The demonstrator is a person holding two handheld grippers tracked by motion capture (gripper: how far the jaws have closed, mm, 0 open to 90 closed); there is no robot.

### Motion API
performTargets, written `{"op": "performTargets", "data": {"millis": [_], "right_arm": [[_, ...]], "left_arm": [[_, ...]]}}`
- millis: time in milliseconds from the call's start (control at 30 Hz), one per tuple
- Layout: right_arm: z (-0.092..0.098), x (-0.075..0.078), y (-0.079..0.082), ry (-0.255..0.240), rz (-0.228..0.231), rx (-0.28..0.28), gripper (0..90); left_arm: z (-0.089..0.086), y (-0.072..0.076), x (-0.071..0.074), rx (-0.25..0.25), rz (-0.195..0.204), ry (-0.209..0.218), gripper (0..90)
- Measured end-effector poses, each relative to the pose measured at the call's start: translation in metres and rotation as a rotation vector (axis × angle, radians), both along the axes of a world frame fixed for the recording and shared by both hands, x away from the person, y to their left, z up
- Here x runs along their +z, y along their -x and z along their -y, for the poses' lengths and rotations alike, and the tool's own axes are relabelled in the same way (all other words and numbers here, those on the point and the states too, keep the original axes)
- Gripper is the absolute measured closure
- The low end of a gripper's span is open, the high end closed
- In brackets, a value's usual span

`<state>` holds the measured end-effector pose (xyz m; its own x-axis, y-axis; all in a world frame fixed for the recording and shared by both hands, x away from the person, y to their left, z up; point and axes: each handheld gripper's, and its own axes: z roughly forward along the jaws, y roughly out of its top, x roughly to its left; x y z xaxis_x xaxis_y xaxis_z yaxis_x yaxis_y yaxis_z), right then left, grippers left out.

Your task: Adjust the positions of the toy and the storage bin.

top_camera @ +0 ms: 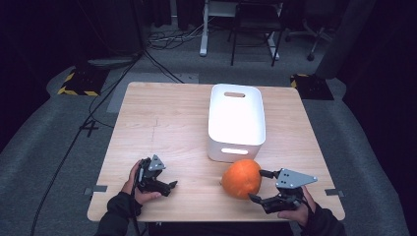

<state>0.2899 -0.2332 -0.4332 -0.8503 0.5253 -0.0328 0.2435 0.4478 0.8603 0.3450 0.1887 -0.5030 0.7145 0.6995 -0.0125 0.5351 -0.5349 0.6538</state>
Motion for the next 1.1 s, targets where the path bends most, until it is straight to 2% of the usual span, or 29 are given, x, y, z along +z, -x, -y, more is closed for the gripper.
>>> {"op": "performTargets", "data": {"millis": [33, 67, 133, 167, 300, 333, 367, 400, 467, 633, 667, 733, 767, 800, 833, 1000, 1100], "right_arm": [[-0.008, -0.002, 0.001, 0.015, 0.024, -0.040, 12.3], [-0.008, -0.002, 0.001, 0.015, 0.024, -0.040, 12.3], [-0.020, -0.009, 0.000, 0.085, 0.048, -0.119, 9.7], [-0.022, -0.012, 0.000, 0.101, 0.059, -0.148, 9.6], [-0.024, -0.019, -0.007, 0.091, 0.053, -0.192, 7.3], [-0.024, -0.019, -0.007, 0.091, 0.053, -0.192, 7.3], [-0.021, -0.021, -0.011, 0.058, 0.023, -0.197, 7.5], [-0.020, -0.022, -0.012, 0.048, 0.012, -0.192, 8.4], [-0.018, -0.023, -0.012, 0.042, 0.013, -0.187, 10.0], [-0.010, -0.024, -0.015, 0.023, 0.003, -0.153, 26.6], [-0.010, -0.024, -0.015, 0.023, 0.003, -0.153, 26.6], [-0.007, -0.023, -0.015, 0.028, 0.010, -0.137, 37.8], [-0.007, -0.023, -0.015, 0.028, 0.010, -0.137, 37.8], [-0.004, -0.023, -0.015, 0.025, 0.020, -0.133, 43.7], [-0.002, -0.022, -0.015, 0.024, 0.024, -0.132, 45.8], [0.009, -0.021, -0.015, 0.019, 0.029, -0.115, 49.8], [0.030, -0.020, -0.015, 0.022, 0.030, -0.102, 49.9]], "left_arm": [[0.000, 0.000, 0.000, 0.001, -0.001, 0.000, 2.2], [0.000, 0.000, 0.000, 0.001, -0.001, 0.000, 2.2], [0.000, 0.000, 0.000, 0.000, -0.002, -0.001, 2.2], [0.000, 0.000, 0.000, 0.000, -0.002, -0.001, 2.1], [0.000, 0.000, 0.000, 0.000, -0.002, -0.001, 2.1], [0.000, 0.000, 0.000, 0.000, -0.002, -0.001, 2.2], [0.000, 0.000, 0.000, 0.000, -0.002, -0.001, 2.2], [0.000, 0.000, 0.000, 0.000, -0.002, -0.001, 2.1], [0.000, 0.000, 0.000, 0.001, -0.002, -0.001, 2.2], [0.000, 0.000, 0.000, -0.001, -0.002, 0.000, 2.1], [0.000, 0.000, 0.000, -0.001, -0.002, 0.000, 2.1], [0.000, 0.000, 0.000, -0.001, -0.003, -0.001, 2.1], [0.000, 0.000, 0.000, -0.001, -0.003, -0.001, 2.1], [0.000, 0.000, 0.000, 0.000, -0.002, -0.001, 2.1], [0.000, 0.000, 0.000, 0.000, -0.002, -0.001, 2.1], [0.000, 0.000, 0.000, 0.000, -0.002, -0.002, 2.1], [0.000, 0.000, 0.000, 0.000, -0.002, -0.002, 2.1]]}}
